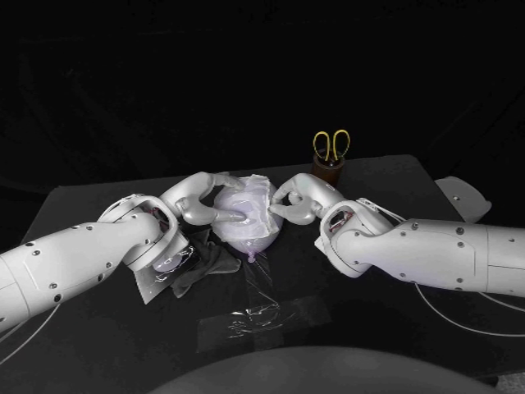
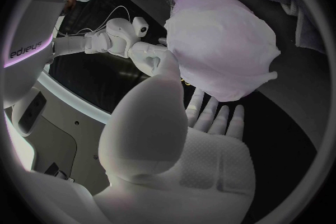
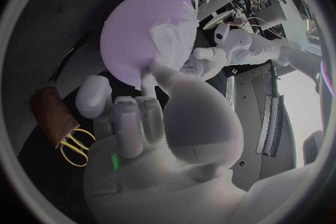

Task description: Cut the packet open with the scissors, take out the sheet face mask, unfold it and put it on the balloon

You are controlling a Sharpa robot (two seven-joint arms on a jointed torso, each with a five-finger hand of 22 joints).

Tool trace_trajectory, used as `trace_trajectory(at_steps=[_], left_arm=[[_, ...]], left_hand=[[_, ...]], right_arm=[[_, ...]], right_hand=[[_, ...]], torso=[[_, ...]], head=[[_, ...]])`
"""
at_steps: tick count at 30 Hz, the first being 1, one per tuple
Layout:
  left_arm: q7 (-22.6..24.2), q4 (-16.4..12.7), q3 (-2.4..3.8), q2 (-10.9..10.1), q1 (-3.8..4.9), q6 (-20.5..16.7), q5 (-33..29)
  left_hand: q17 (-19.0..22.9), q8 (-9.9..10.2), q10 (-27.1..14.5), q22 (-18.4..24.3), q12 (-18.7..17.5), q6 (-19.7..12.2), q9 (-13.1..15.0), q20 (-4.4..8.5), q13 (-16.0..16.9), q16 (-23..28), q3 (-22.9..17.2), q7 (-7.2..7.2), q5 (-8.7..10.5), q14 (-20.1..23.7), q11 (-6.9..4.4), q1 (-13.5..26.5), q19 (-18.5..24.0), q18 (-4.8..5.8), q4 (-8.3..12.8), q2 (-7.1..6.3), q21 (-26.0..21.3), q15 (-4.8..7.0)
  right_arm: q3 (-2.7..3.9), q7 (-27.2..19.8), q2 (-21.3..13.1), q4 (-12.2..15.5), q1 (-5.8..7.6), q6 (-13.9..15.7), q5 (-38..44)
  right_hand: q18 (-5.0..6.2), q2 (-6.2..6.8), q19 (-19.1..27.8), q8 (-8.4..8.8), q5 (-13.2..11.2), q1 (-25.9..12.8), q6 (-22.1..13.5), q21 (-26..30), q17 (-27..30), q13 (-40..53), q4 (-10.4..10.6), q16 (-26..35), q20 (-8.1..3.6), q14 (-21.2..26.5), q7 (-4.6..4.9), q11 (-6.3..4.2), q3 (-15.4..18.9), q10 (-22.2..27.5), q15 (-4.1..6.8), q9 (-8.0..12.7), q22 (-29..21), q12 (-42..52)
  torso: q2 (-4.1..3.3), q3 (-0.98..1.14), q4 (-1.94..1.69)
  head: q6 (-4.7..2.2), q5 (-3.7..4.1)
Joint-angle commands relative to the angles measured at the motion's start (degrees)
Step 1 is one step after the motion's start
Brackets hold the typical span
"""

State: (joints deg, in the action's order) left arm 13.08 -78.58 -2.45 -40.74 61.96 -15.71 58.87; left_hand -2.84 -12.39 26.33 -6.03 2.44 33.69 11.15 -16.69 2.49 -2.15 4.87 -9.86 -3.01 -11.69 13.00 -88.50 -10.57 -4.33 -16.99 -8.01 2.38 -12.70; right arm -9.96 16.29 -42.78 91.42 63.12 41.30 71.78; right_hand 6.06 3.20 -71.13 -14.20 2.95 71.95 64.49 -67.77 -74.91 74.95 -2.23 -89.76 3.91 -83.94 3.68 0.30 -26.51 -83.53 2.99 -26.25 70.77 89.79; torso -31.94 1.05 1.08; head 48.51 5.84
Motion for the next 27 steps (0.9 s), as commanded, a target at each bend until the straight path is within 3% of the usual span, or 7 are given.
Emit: trace_trajectory(at_steps=[1,12,26,27], left_arm=[[-0.36,-0.23,-0.15,0.24,-0.14,1.70,-0.24],[-0.43,-0.21,-0.15,0.20,-0.14,1.80,-0.44],[-0.43,-0.20,-0.15,0.02,-0.14,1.82,-0.57],[-0.43,-0.19,-0.15,0.02,-0.14,1.82,-0.58]], left_hand=[[-0.09,-0.24,0.43,-0.06,0.10,0.32,0.02,0.10,0.09,-0.28,-0.22,-4.95,0.19,-0.32,0.03,-0.02,-0.50,-0.57,-0.03,0.33,0.18,-0.02],[-0.10,-0.20,0.37,-0.07,0.09,0.26,-0.01,0.09,0.08,-0.28,-0.38,-4.99,0.20,-0.34,0.07,-0.06,-0.54,-0.71,-0.01,0.64,0.19,-0.07],[-0.11,-0.19,0.39,-0.08,0.09,0.26,-0.01,0.09,0.08,-0.27,-0.49,-5.03,0.20,-0.35,0.11,-0.08,-0.57,-0.81,0.00,0.84,0.20,-0.11],[-0.11,-0.19,0.39,-0.08,0.09,0.26,-0.01,0.09,0.08,-0.27,-0.49,-5.03,0.20,-0.35,0.11,-0.08,-0.57,-0.81,0.00,0.84,0.20,-0.11]], right_arm=[[-0.06,-1.34,0.30,0.16,-0.14,0.54,1.85],[-0.06,-6.18,-1.02,1.65,-0.16,4.19,0.15],[-0.05,-5.68,-5.56,3.43,-0.19,6.92,-0.82],[-0.05,-5.50,-5.82,3.43,-0.18,6.90,-0.75]], right_hand=[[-0.03,-0.26,-0.61,-0.50,-0.16,1.29,0.53,-0.41,-15.09,15.05,-0.47,-0.24,-0.02,-6.06,-0.22,-0.91,-1.04,-6.47,0.45,-0.48,0.25,0.21],[-0.13,-0.36,-1.09,-2.18,-0.16,2.06,1.92,-0.76,-15.09,15.05,-1.43,-0.24,-0.24,-6.06,-0.43,-1.10,-3.54,-6.47,0.63,-1.83,0.73,0.21],[-0.16,0.22,-1.36,-5.41,-0.14,0.41,0.40,-0.80,-15.09,15.05,-2.61,-0.24,-0.60,-6.06,-0.63,-1.35,-8.69,-6.47,0.94,-7.55,1.22,0.21],[-0.15,0.44,-1.40,-5.95,-0.14,-0.06,0.01,-0.77,-15.09,15.05,-2.81,-0.24,-0.68,-6.06,-0.69,-1.39,-9.65,-6.47,0.96,-8.70,1.29,0.21]], torso=[[-0.01,0.03,0.02],[0.01,0.06,0.00],[0.00,0.10,0.08],[-0.01,0.10,0.07]], head=[[-0.02,-0.01],[0.02,0.12],[0.24,0.09],[0.24,0.10]])
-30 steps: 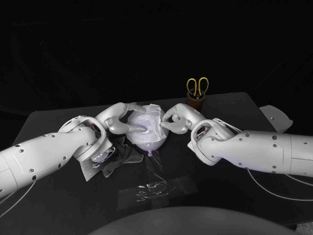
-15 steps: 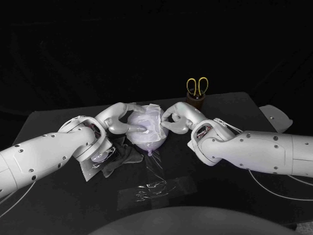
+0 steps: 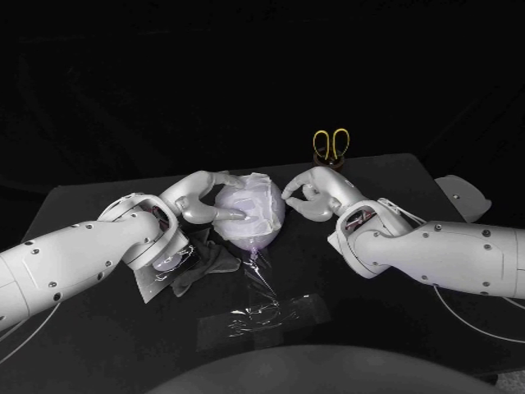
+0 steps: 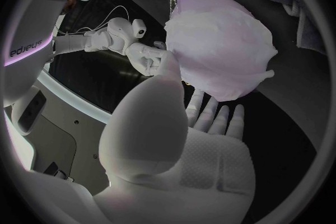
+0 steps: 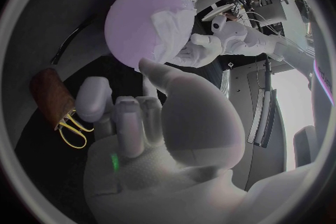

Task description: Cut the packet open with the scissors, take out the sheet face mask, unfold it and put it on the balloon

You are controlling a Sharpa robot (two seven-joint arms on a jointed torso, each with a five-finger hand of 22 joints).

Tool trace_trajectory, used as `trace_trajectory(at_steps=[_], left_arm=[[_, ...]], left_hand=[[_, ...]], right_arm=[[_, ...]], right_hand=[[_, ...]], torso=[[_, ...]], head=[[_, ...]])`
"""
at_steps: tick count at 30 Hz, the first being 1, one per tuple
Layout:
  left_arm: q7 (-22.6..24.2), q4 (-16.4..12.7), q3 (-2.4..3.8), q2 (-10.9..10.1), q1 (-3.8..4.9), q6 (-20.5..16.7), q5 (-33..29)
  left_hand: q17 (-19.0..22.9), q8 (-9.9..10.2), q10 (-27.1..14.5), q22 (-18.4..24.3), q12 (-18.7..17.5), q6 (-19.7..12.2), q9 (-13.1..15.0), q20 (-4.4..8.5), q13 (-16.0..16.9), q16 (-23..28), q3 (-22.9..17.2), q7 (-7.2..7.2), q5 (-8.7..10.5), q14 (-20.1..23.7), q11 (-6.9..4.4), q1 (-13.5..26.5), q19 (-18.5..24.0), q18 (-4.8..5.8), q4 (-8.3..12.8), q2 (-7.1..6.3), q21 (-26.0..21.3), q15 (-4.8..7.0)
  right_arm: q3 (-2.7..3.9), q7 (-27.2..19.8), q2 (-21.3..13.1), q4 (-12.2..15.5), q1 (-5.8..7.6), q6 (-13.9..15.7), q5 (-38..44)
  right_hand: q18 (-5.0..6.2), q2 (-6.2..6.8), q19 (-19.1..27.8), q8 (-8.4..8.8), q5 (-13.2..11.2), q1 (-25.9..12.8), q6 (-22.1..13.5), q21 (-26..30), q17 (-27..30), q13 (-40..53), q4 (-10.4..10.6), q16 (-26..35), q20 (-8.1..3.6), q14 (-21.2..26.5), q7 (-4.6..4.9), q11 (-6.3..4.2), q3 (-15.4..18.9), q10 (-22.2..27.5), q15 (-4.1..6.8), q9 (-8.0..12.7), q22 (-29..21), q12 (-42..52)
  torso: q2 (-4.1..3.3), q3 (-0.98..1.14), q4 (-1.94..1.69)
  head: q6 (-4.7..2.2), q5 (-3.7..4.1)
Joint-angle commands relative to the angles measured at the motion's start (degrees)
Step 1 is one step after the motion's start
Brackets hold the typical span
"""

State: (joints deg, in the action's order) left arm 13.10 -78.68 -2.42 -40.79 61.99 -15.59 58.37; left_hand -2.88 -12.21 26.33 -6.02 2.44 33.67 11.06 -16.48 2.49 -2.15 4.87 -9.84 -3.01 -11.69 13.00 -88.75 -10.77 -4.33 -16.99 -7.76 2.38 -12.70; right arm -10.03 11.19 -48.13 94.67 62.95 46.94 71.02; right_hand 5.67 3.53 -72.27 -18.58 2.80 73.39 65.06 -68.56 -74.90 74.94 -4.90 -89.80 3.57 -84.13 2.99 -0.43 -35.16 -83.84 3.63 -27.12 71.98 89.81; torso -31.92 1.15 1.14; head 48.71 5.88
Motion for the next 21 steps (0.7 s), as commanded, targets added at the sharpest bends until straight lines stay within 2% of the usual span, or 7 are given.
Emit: trace_trajectory(at_steps=[1,3,9,14,17,19,21], left_arm=[[-0.45,-0.09,-0.17,0.06,-0.16,1.70,-0.08],[-0.46,-0.08,-0.17,0.07,-0.16,1.71,-0.08],[-0.47,-0.04,-0.18,0.06,-0.16,1.71,-0.08],[-0.47,-0.02,-0.18,0.09,-0.16,1.70,-0.08],[-0.47,-0.01,-0.18,0.12,-0.16,1.71,-0.08],[-0.47,-0.01,-0.18,0.14,-0.16,1.70,-0.08],[-0.47,-0.01,-0.18,0.15,-0.16,1.70,-0.09]], left_hand=[[-0.07,-0.37,0.39,-0.09,0.08,0.28,0.08,-0.12,0.08,-0.27,-0.49,-5.05,0.20,-0.35,0.11,0.17,-0.37,-0.80,0.00,0.59,0.20,-0.11],[-0.07,-0.37,0.39,-0.09,0.08,0.28,0.08,-0.12,0.08,-0.27,-0.49,-5.05,0.20,-0.35,0.11,0.17,-0.37,-0.80,0.00,0.59,0.20,-0.11],[-0.06,-0.37,0.36,-0.11,0.08,0.31,0.09,-0.12,0.07,-0.26,-0.52,-5.06,0.20,-0.34,0.12,0.17,-0.41,-0.85,0.00,0.63,0.21,-0.12],[-0.06,-0.37,0.36,-0.11,0.08,0.31,0.09,-0.12,0.07,-0.26,-0.52,-5.06,0.20,-0.34,0.12,0.17,-0.41,-0.85,0.00,0.63,0.21,-0.12],[-0.07,-0.36,0.38,-0.13,0.08,0.28,0.08,-0.11,0.07,-0.26,-0.53,-5.07,0.20,-0.36,0.12,0.17,-0.45,-0.88,0.00,0.65,0.23,-0.12],[-0.07,-0.36,0.38,-0.13,0.08,0.28,0.08,-0.11,0.07,-0.26,-0.53,-5.07,0.20,-0.36,0.12,0.17,-0.45,-0.88,0.00,0.65,0.23,-0.12],[-0.07,-0.36,0.38,-0.13,0.08,0.28,0.08,-0.11,0.07,-0.26,-0.53,-5.07,0.20,-0.36,0.12,0.17,-0.45,-0.88,0.00,0.65,0.23,-0.12]], right_arm=[[0.02,-0.28,-0.61,0.17,0.00,1.24,0.06],[0.02,0.13,-1.07,0.13,0.02,1.15,0.34],[0.02,0.90,-2.31,0.16,0.06,0.96,0.86],[0.02,-1.12,-2.74,0.42,0.12,0.17,-1.44],[0.01,-2.09,-2.55,0.64,0.15,-1.92,-3.23],[0.00,-2.34,-2.28,0.82,0.15,-3.47,-3.92],[-0.03,-2.38,-1.83,1.06,0.13,-4.83,-4.46]], right_hand=[[0.21,0.17,-0.32,-1.71,0.00,-1.66,-0.67,-0.04,-15.10,15.06,-0.18,-0.20,-0.36,-5.87,-0.01,-0.68,-1.26,-6.16,0.34,-8.16,0.17,0.19],[0.18,0.35,-0.42,-2.16,0.01,-2.14,-1.01,-0.10,-15.10,15.06,-0.29,-0.20,-0.41,-5.87,-0.06,-0.73,-2.10,-6.16,0.38,-9.22,0.32,0.19],[0.13,0.53,-0.60,-2.40,0.03,-2.33,-1.20,-0.29,-15.10,15.06,-0.46,-0.20,-0.44,-5.87,-0.08,-0.75,-2.65,-6.16,0.41,-9.84,0.55,0.19],[0.27,0.55,-0.17,-2.37,0.04,-3.23,-1.87,0.27,-15.10,15.06,0.15,-0.20,-0.50,-5.87,0.05,-0.65,-3.11,-6.16,0.33,-10.48,0.21,0.19],[0.39,1.92,0.51,0.20,-0.10,-5.45,-6.37,1.13,-15.10,15.06,1.61,-0.20,-0.45,-5.87,1.15,0.22,-1.94,-6.16,-0.32,-9.85,-0.35,0.19],[0.36,5.10,1.07,2.21,0.27,-10.09,-8.51,1.88,-15.10,15.06,4.50,-0.20,0.03,-5.87,2.59,1.50,1.93,-6.16,-1.38,-8.82,-0.81,0.19],[0.36,6.26,1.25,3.78,0.33,-10.82,-8.68,2.27,-15.10,15.06,6.13,-0.20,0.73,-5.87,3.13,2.08,4.24,-6.16,-2.01,-7.64,-0.91,0.19]], torso=[[-0.02,-0.03,-0.01],[-0.02,-0.04,-0.04],[0.01,-0.09,-0.04],[0.03,-0.09,-0.03],[-0.01,-0.09,-0.07],[-0.04,-0.09,-0.10],[-0.05,-0.11,-0.12]], head=[[0.01,0.12],[0.00,0.13],[-0.09,0.21],[-0.20,0.22],[-0.27,0.27],[-0.33,0.33],[-0.32,0.33]])
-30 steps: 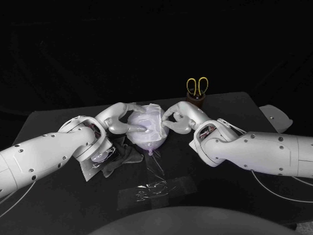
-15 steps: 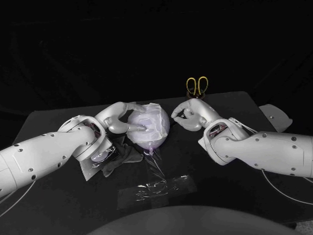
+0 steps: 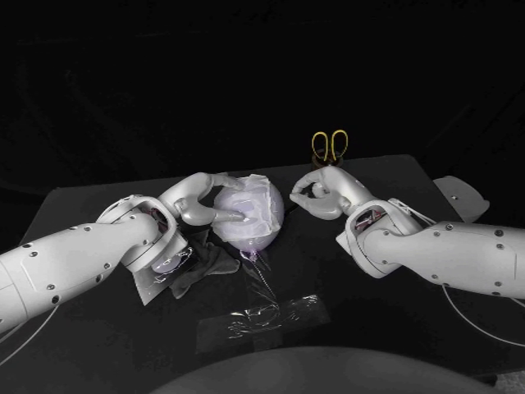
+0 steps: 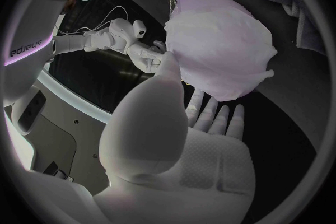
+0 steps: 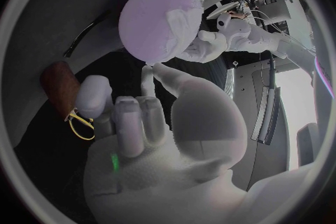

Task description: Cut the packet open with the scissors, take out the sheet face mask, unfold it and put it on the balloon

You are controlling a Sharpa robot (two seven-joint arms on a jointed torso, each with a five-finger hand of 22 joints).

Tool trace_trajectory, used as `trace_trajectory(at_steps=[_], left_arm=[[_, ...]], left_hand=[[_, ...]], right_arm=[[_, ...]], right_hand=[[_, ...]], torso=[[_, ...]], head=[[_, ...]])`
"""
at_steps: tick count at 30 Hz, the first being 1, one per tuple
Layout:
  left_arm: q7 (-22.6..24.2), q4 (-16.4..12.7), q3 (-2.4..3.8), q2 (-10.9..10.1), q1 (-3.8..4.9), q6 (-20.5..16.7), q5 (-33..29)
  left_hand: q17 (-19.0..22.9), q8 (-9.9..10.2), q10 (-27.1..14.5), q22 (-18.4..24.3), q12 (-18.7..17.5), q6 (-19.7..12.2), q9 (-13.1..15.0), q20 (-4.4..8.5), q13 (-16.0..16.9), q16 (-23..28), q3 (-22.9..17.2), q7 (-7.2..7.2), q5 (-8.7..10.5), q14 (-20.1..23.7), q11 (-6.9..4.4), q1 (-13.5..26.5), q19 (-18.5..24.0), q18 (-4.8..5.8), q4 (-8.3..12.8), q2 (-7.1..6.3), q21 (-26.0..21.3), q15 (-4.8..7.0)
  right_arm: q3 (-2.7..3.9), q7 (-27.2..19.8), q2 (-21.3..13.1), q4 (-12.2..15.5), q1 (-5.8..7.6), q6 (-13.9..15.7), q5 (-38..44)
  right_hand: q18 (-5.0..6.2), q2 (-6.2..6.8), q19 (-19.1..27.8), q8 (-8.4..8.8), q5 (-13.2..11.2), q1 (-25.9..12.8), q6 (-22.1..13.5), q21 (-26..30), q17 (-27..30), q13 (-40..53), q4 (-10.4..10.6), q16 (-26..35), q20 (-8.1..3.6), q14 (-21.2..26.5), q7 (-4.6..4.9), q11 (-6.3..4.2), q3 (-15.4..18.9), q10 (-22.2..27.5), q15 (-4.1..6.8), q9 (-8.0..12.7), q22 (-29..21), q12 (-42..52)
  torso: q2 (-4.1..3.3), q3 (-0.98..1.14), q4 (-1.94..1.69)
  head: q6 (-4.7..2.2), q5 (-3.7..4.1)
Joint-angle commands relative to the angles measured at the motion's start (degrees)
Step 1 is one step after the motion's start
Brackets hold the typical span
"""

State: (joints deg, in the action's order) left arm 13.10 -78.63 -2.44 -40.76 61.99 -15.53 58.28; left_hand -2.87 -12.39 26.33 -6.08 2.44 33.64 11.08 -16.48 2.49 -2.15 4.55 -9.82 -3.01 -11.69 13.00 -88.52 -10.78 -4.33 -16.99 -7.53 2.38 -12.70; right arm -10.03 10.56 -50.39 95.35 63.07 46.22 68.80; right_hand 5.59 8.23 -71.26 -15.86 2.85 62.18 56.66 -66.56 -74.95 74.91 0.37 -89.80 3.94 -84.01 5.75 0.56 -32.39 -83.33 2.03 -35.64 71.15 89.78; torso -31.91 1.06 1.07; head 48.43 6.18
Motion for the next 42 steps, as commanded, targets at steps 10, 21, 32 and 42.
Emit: trace_trajectory(at_steps=[10,21,32,42], left_arm=[[-0.48,-0.10,-0.17,0.16,-0.16,1.67,-0.01],[-0.48,-0.15,-0.17,0.16,-0.16,1.71,-0.12],[-0.50,-0.18,-0.17,0.16,-0.16,1.74,-0.21],[-0.50,-0.22,-0.17,0.26,-0.16,1.81,-0.29]], left_hand=[[-0.08,-0.18,0.38,-0.08,0.08,0.31,0.05,-0.11,0.08,-0.26,-0.21,-5.09,0.20,-0.36,0.12,-0.06,-0.45,-0.88,-0.01,0.43,0.23,-0.12],[-0.08,-0.18,0.38,-0.08,0.08,0.31,0.05,-0.11,0.08,-0.26,-0.21,-5.09,0.20,-0.36,0.12,-0.06,-0.45,-0.88,-0.01,0.43,0.23,-0.12],[-0.08,-0.18,0.40,-0.09,0.08,0.33,0.05,-0.11,0.08,-0.25,-0.29,-5.11,0.20,-0.35,0.14,-0.08,-0.50,-0.99,0.00,0.55,0.24,-0.14],[-0.08,-0.18,0.40,-0.09,0.08,0.33,0.05,-0.11,0.08,-0.25,-0.29,-5.11,0.20,-0.35,0.14,-0.08,-0.50,-0.99,0.00,0.55,0.24,-0.14]], right_arm=[[-0.07,-0.74,2.24,0.16,-0.08,-4.42,-2.66],[-0.07,0.60,3.70,-0.62,-0.11,-3.70,-1.04],[-0.07,1.57,5.47,-2.62,-0.13,-3.71,0.00],[-0.07,2.50,6.98,-4.06,-0.13,-5.71,0.47]], right_hand=[[0.54,2.13,0.03,4.31,0.22,2.46,-1.51,0.51,-15.05,15.09,2.51,-0.20,1.42,-5.99,1.57,2.17,4.44,-6.67,-1.35,3.10,0.08,0.22],[0.66,1.94,0.01,4.84,0.25,4.59,-0.35,0.71,-15.05,15.09,2.55,-0.20,1.62,-5.99,1.42,2.08,5.34,-6.67,-1.33,3.73,0.10,0.22],[0.67,1.52,-0.06,5.13,0.28,5.68,0.13,0.74,-15.05,15.09,2.53,-0.20,1.65,-5.99,1.36,2.05,5.51,-6.67,-1.32,4.05,0.18,0.22],[0.72,1.39,0.07,5.24,0.07,5.96,0.44,0.96,-15.05,15.09,2.65,-0.20,1.65,-5.99,1.35,2.02,5.75,-6.67,-1.29,4.19,0.06,0.22]], torso=[[-0.03,0.03,-0.01],[-0.02,0.01,0.04],[-0.08,0.00,-0.01],[-0.01,0.01,-0.02]], head=[[-0.05,0.07],[-0.01,-0.03],[-0.04,-0.08],[0.00,-0.12]])
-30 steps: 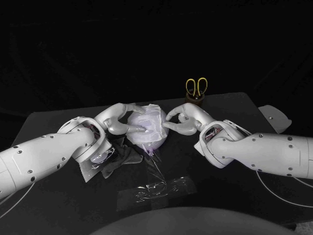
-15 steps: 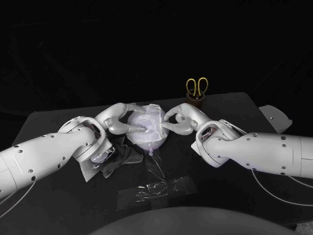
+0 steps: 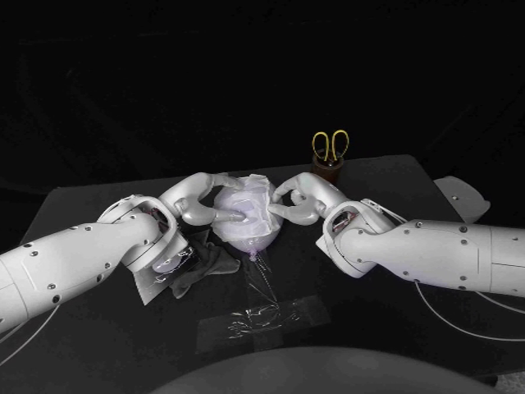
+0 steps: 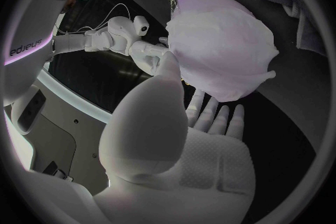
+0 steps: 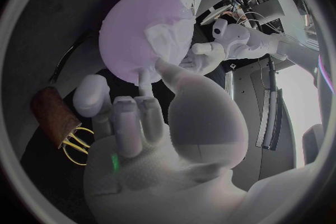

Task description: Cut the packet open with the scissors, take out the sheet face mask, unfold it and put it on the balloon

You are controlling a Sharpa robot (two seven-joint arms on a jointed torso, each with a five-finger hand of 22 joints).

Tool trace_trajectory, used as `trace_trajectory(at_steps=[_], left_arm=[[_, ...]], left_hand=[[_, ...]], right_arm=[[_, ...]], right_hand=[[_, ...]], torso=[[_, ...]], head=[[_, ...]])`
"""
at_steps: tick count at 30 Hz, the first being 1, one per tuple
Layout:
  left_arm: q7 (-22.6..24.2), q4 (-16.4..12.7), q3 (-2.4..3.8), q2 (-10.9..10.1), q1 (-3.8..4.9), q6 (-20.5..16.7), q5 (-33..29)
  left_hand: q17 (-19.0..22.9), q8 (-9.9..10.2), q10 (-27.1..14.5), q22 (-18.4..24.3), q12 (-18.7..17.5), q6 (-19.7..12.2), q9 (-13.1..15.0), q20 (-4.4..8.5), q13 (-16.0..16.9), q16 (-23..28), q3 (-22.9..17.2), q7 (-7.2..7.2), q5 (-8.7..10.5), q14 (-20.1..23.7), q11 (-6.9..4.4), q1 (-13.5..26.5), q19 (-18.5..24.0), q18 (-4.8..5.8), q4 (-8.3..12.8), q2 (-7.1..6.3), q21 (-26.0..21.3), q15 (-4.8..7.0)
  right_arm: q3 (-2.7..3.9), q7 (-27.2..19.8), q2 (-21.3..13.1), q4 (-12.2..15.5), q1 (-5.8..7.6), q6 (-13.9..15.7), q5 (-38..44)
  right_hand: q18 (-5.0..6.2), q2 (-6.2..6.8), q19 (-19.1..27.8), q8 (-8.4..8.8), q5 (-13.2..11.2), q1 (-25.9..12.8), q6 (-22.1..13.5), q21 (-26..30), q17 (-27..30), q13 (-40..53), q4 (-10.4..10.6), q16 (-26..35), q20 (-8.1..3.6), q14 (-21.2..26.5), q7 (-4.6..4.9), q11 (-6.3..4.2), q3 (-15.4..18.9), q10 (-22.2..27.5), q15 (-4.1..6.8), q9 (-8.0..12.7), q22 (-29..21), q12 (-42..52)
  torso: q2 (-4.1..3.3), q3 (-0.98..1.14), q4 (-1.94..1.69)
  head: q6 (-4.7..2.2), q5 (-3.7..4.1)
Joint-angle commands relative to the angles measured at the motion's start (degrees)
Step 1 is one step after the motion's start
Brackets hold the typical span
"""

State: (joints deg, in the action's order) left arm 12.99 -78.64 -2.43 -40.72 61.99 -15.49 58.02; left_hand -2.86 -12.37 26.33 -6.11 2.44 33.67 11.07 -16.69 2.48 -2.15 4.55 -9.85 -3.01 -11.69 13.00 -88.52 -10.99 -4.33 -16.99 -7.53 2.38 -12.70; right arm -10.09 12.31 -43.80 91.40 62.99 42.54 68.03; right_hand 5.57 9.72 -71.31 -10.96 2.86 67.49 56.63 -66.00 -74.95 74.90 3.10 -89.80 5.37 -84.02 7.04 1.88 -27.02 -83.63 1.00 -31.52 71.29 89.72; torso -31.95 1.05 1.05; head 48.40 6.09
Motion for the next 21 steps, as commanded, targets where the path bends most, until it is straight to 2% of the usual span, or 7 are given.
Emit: trace_trajectory(at_steps=[1,7,8,11,13,17,21], left_arm=[[-0.39,-0.21,-0.17,0.23,-0.16,1.78,-0.03],[-0.39,-0.21,-0.17,0.25,-0.16,1.81,-0.05],[-0.39,-0.21,-0.17,0.25,-0.16,1.81,-0.06],[-0.38,-0.20,-0.17,0.25,-0.16,1.83,-0.06],[-0.38,-0.20,-0.17,0.25,-0.16,1.86,-0.07],[-0.39,-0.20,-0.17,0.25,-0.16,1.87,-0.07],[-0.38,-0.21,-0.17,0.26,-0.16,1.90,-0.08]], left_hand=[[-0.10,-0.20,0.40,-0.06,0.08,0.30,0.07,0.10,0.08,-0.25,-0.29,-5.08,0.20,-0.36,0.14,-0.09,-0.29,-0.99,0.00,0.55,0.24,-0.14],[-0.11,-0.24,0.45,-0.05,0.09,0.42,0.10,0.10,0.09,-0.26,-0.38,-5.09,0.21,-0.42,0.15,-0.10,-0.29,-1.10,0.01,0.74,0.25,-0.16],[-0.11,-0.24,0.45,-0.05,0.09,0.42,0.10,0.10,0.09,-0.26,-0.38,-5.09,0.21,-0.42,0.15,-0.10,-0.29,-1.10,0.01,0.74,0.25,-0.16],[-0.11,-0.24,0.45,-0.05,0.09,0.42,0.10,0.10,0.09,-0.26,-0.38,-5.09,0.21,-0.42,0.15,-0.10,-0.29,-1.10,0.01,0.74,0.25,-0.16],[-0.11,-0.24,0.45,-0.05,0.09,0.42,0.10,0.10,0.09,-0.26,-0.38,-5.09,0.21,-0.42,0.15,-0.10,-0.29,-1.10,0.01,0.74,0.25,-0.16],[-0.11,-0.24,0.45,-0.05,0.09,0.42,0.10,0.10,0.09,-0.26,-0.38,-5.09,0.21,-0.42,0.15,-0.10,-0.29,-1.10,0.01,0.74,0.25,-0.16],[-0.11,-0.24,0.45,-0.05,0.09,0.42,0.10,0.10,0.09,-0.26,-0.38,-5.09,0.21,-0.42,0.15,-0.10,-0.29,-1.10,0.01,0.74,0.25,-0.16]], right_arm=[[-0.01,0.80,0.52,-0.15,-0.05,-2.24,1.27],[-0.01,0.96,1.12,-0.17,-0.08,-2.88,1.59],[-0.01,0.98,1.18,-0.18,-0.08,-2.72,1.66],[-0.01,0.80,1.31,-0.25,-0.09,-1.65,1.80],[-0.01,0.46,1.39,-0.30,-0.11,-0.51,1.87],[-0.01,-0.30,1.61,-0.44,-0.14,1.44,1.92],[0.00,-1.10,1.83,-0.72,-0.17,3.15,1.84]], right_hand=[[0.74,-0.02,0.12,0.39,0.03,0.57,0.59,0.42,-15.05,15.10,0.07,-0.20,0.22,-5.98,0.06,0.70,0.62,-6.37,-0.27,0.11,-0.08,0.28],[0.74,0.48,0.15,0.60,-0.06,-0.20,1.30,0.55,-15.05,15.10,1.25,-0.20,0.19,-5.98,-0.07,0.62,2.25,-6.37,-0.23,0.39,-0.04,0.28],[0.77,-0.62,0.12,0.17,-0.04,1.35,2.53,0.55,-15.05,15.10,0.88,-0.20,0.10,-5.98,-0.66,0.17,1.65,-6.37,0.06,0.30,0.02,0.28],[0.75,-1.56,-0.09,-0.13,0.00,2.73,3.59,0.35,-15.05,15.10,0.48,-0.20,-0.11,-5.98,-1.16,-0.25,1.05,-6.37,0.39,0.28,0.22,0.28],[0.64,-3.22,-0.66,-1.06,-0.03,5.37,5.85,-0.23,-15.05,15.10,-0.69,-0.20,-0.66,-5.98,-2.38,-1.31,-0.37,-6.37,1.19,0.03,0.73,0.28],[0.45,-4.09,-1.36,-1.70,-0.06,7.23,7.05,-0.99,-15.05,15.10,-1.86,-0.20,-1.27,-5.98,-3.24,-2.13,-1.45,-6.37,1.94,-0.25,1.37,0.28],[0.31,-4.42,-1.81,-2.20,-0.06,8.23,7.59,-1.46,-15.05,15.10,-2.77,-0.20,-1.65,-5.98,-3.41,-2.38,-2.26,-6.37,2.31,-0.60,1.78,0.28]], torso=[[0.02,0.02,0.01],[-0.01,0.03,0.03],[-0.01,0.02,0.03],[-0.01,0.02,0.02],[0.00,0.03,0.01],[0.01,0.04,0.04],[0.01,0.04,0.04]], head=[[0.06,-0.04],[0.12,-0.03],[0.12,-0.02],[0.13,-0.03],[0.13,-0.10],[0.14,-0.10],[0.13,-0.07]])
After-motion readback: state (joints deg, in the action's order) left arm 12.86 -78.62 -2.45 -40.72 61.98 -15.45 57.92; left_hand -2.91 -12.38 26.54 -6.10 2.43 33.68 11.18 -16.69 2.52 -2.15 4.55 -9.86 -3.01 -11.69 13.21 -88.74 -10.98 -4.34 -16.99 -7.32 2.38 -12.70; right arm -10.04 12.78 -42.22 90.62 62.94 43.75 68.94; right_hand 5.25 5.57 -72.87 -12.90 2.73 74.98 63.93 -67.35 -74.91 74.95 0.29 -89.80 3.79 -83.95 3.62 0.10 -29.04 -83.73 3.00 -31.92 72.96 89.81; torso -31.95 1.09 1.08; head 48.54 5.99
